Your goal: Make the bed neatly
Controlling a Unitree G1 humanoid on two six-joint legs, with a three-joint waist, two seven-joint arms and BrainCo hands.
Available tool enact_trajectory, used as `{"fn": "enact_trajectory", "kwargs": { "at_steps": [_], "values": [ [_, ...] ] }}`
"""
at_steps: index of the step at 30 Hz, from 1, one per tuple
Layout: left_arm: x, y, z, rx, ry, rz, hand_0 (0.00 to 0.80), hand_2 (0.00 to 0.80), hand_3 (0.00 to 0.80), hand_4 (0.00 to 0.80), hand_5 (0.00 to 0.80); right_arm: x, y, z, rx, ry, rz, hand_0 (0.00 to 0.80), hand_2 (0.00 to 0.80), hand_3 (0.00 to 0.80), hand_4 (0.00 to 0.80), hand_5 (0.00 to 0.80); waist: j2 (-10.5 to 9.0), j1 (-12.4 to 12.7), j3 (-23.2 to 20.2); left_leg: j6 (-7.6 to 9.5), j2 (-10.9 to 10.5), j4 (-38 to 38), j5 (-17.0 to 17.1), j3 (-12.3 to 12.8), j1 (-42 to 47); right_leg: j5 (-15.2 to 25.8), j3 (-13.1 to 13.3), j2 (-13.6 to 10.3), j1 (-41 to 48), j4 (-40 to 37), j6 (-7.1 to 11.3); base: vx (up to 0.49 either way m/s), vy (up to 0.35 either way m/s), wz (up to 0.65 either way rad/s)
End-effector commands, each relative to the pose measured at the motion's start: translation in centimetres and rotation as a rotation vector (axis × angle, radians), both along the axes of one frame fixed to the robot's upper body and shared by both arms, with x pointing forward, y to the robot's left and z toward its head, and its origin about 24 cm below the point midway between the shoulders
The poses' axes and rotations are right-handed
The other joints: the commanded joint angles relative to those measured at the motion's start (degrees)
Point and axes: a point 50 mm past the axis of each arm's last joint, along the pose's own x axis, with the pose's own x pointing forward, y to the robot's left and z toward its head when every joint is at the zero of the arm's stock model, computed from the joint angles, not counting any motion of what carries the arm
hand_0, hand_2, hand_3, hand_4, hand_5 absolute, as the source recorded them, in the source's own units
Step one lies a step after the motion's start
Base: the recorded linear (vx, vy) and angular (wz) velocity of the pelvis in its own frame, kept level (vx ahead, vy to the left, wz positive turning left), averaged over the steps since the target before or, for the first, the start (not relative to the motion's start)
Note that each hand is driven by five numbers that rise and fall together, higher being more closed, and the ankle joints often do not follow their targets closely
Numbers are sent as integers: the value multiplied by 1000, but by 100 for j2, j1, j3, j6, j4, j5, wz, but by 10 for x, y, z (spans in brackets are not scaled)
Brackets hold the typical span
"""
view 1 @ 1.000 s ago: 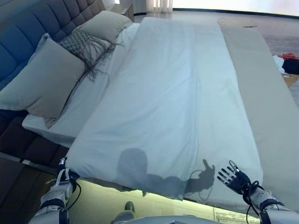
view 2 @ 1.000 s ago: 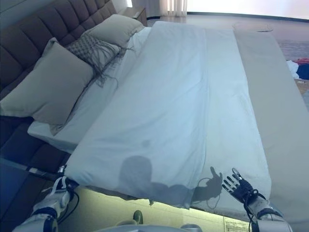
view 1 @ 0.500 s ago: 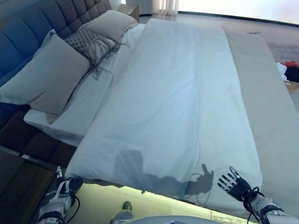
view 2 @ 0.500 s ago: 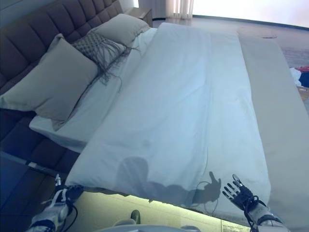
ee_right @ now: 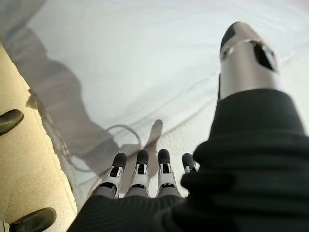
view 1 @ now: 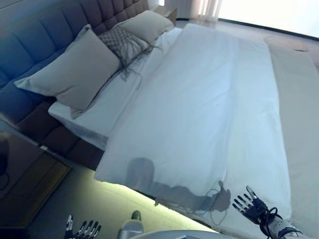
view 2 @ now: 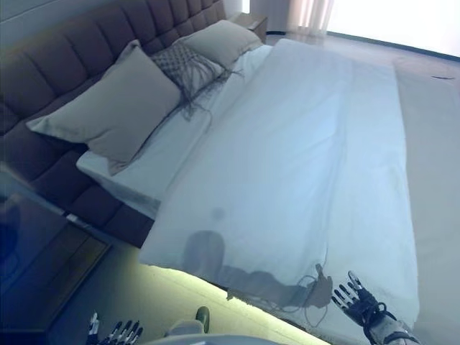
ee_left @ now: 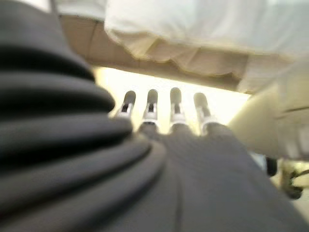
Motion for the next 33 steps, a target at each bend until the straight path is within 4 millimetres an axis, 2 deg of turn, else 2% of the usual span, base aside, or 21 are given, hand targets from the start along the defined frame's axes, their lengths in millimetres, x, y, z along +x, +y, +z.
{"fn": "enact_trajectory", "kwargs": {
  "at_steps": [1, 3, 4, 10, 15, 20, 25, 28, 33],
  "values": [
    [45, -6, 15, -43, -295, -118, 0, 0, 0, 0, 0, 25, 0, 10, 18, -100, -30, 0, 0, 0, 0, 0, 173, 148, 232, 44, 174, 512, -852, 150, 396, 570, 87, -403, -572, 179, 351, 3, 2, 13],
    [64, -10, 24, -46, -444, -154, 0, 0, 0, 0, 0, 26, 4, 7, 17, -101, -14, 0, 0, 0, 0, 0, 180, 125, 235, 45, 180, 499, -856, 161, 426, 572, 105, -407, -564, 180, 350, 14, 2, 8],
    [81, -15, 32, -52, -551, -173, 0, 0, 0, 0, 0, 26, 7, 6, 16, -97, -3, 0, 0, 0, 0, 0, 176, 97, 227, 43, 185, 498, -864, 170, 440, 569, 125, -409, -570, 185, 348, 21, 3, 4],
    [143, -39, 65, -47, -877, -359, 0, 0, 0, 0, 0, 26, 14, 2, 16, -69, 22, 0, 0, 0, 0, 0, 142, -68, 210, 19, 231, 516, -902, 261, 526, 560, 278, -404, -596, 221, 346, 32, 4, -1],
    [185, -46, 97, -29, -1025, -421, 0, 0, 0, 0, 0, 20, 15, 0, 12, -32, 51, 0, 0, 0, 0, 0, 125, -299, 181, 7, 267, 575, -955, 416, 603, 559, 448, -398, -630, 244, 375, 80, 29, -17],
    [219, -49, 123, 13, -1113, -354, 0, 0, 0, 0, 0, 17, 18, -3, -7, -10, 85, 0, 0, 0, 0, 0, 89, -531, 299, 24, 290, 922, -1074, 561, 449, 506, 699, -375, -836, 412, 386, 44, 34, -26],
    [267, -41, 171, 98, -1255, -250, 0, 0, 0, 0, 0, 55, 28, 7, -30, -99, 136, 0, 0, 0, 0, 0, -70, -702, 1071, 21, 459, 1751, -1149, 523, -542, 562, 952, -301, -1634, 816, 318, -280, -15, -16],
    [281, -35, 189, 143, -1288, -209, 0, 0, 0, 0, 0, 72, 34, 14, -35, -137, 166, 0, 0, 0, 0, 0, -209, -809, 1420, 5, 600, 2342, -1260, 466, -1155, 626, 1086, -216, -2111, 1046, 270, -187, 0, -5],
    [301, -20, 225, 218, -1336, -98, 0, 0, 0, 0, 0, 102, 30, 36, -61, -225, 203, 0, 0, 0, 0, 0, -459, -929, 1868, -1, 764, 3185, -1433, 294, -2171, 656, 1169, -166, -3118, 1647, 242, -193, 38, -18]
  ]
}}
